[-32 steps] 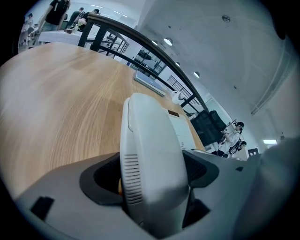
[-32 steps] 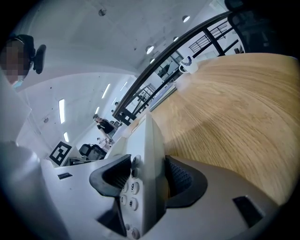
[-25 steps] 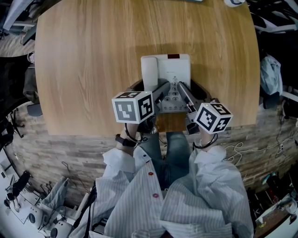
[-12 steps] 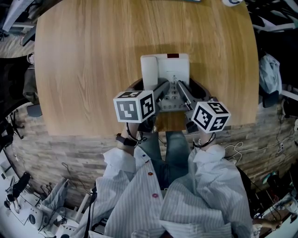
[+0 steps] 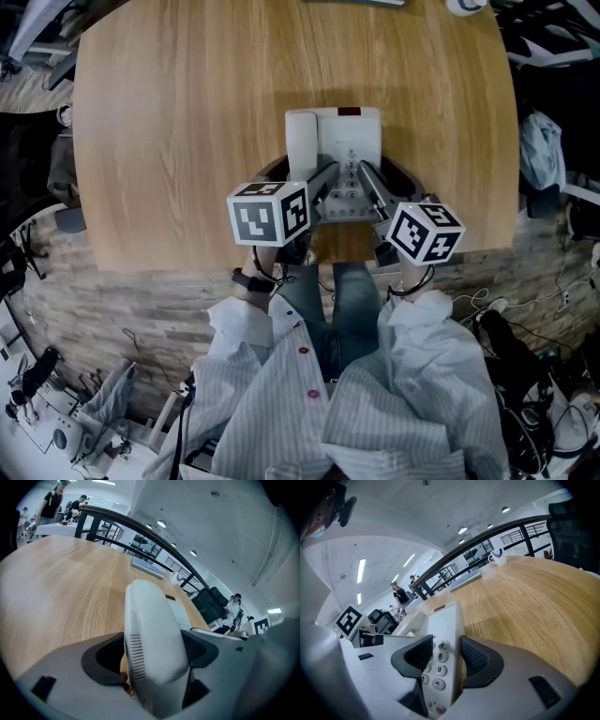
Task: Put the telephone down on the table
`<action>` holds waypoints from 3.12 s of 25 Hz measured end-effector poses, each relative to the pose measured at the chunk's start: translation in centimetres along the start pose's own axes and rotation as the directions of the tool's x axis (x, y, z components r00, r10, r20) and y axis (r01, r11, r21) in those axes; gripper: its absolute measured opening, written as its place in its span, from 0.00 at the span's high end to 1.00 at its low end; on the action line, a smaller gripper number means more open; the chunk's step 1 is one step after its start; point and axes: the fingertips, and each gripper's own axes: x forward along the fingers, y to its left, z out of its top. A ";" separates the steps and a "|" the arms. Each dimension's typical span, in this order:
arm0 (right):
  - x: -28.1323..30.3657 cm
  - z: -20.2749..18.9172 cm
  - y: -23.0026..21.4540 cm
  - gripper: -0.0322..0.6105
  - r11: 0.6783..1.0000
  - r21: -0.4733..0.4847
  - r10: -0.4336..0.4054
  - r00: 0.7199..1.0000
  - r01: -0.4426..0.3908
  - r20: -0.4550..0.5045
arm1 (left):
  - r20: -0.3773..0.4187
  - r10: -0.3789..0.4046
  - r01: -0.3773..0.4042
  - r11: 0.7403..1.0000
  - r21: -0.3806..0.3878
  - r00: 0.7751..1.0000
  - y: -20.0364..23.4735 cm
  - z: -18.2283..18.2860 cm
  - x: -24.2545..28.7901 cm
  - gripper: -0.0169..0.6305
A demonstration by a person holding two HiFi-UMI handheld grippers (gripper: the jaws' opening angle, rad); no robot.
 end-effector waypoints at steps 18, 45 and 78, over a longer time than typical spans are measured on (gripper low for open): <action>-1.7 2.1 2.1 0.62 0.999 -0.035 0.003 0.999 -0.001 0.039 | 0.080 -0.015 0.011 0.999 0.047 0.997 -0.9 2.6 -4.9 0.40; -9.9 9.5 15.7 0.81 0.943 -0.253 0.261 0.953 -0.217 0.153 | 0.369 -0.207 0.168 0.976 0.136 0.906 -11.7 9.6 -17.8 0.75; -14.4 11.5 18.3 0.90 0.914 -0.303 0.334 0.923 -0.268 0.190 | 0.393 -0.287 0.059 0.864 0.499 0.874 -17.9 11.1 -20.9 0.96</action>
